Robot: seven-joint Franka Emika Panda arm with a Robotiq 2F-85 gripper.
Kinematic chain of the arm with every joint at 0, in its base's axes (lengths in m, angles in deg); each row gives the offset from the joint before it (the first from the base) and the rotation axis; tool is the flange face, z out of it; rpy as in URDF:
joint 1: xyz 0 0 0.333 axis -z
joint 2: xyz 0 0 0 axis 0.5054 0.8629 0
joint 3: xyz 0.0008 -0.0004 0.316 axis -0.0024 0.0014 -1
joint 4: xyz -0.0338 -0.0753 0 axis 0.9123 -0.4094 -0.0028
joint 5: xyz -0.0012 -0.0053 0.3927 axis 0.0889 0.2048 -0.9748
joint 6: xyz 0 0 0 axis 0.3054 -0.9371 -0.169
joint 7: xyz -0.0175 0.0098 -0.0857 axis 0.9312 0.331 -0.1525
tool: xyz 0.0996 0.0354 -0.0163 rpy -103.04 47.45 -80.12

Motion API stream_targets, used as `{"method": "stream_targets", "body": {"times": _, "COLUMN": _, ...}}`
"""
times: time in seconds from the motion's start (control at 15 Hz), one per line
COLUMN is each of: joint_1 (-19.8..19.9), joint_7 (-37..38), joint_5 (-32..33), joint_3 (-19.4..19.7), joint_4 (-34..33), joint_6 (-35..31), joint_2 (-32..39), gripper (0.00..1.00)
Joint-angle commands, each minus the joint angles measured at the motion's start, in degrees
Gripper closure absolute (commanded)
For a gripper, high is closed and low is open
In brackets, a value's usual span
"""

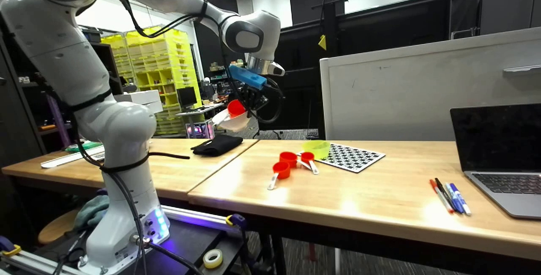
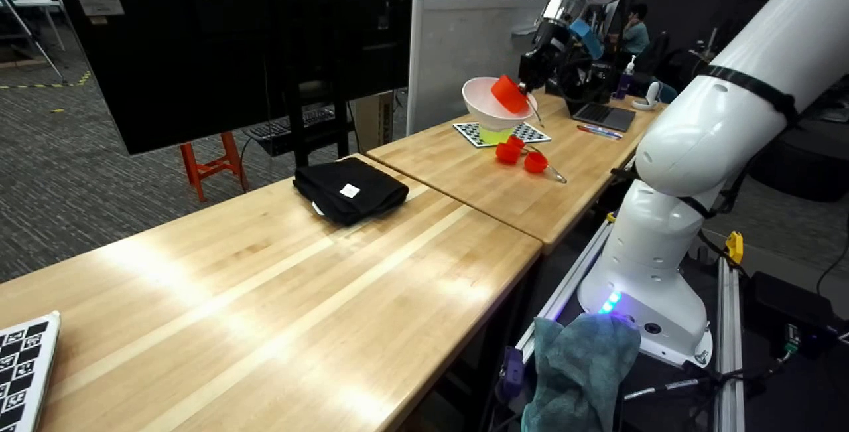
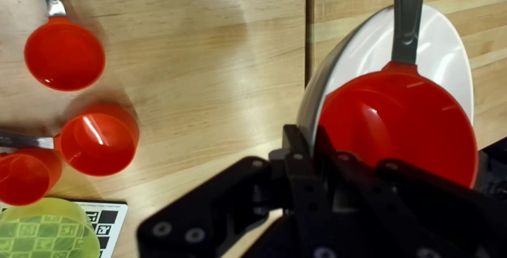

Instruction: Move the bowl

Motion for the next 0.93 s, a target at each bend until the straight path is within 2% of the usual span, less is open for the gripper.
{"method": "stream_targets", "body": {"times": 0.0, "joint_1": 1.5, "joint_7": -7.4, "joint_5": -6.3, "joint_3": 1.0, "joint_4": -3.4, "joint_6": 0.2, "joint_2": 7.3, "gripper": 0.98}}
{"method": "stream_targets", "body": {"times": 0.4, "joint_1": 6.8, "joint_7": -14.2, "joint_5": -14.3, "joint_3": -0.4, "joint_4": -6.0, "joint_6": 0.5, "joint_2": 17.8, "gripper": 0.98}}
{"method": "stream_targets", "body": {"times": 0.87, "joint_1": 14.4, "joint_7": -12.9, "joint_5": -13.7, "joint_3": -4.6, "joint_4": -5.6, "joint_6": -1.2, "joint_2": 23.8, "gripper": 0.98}}
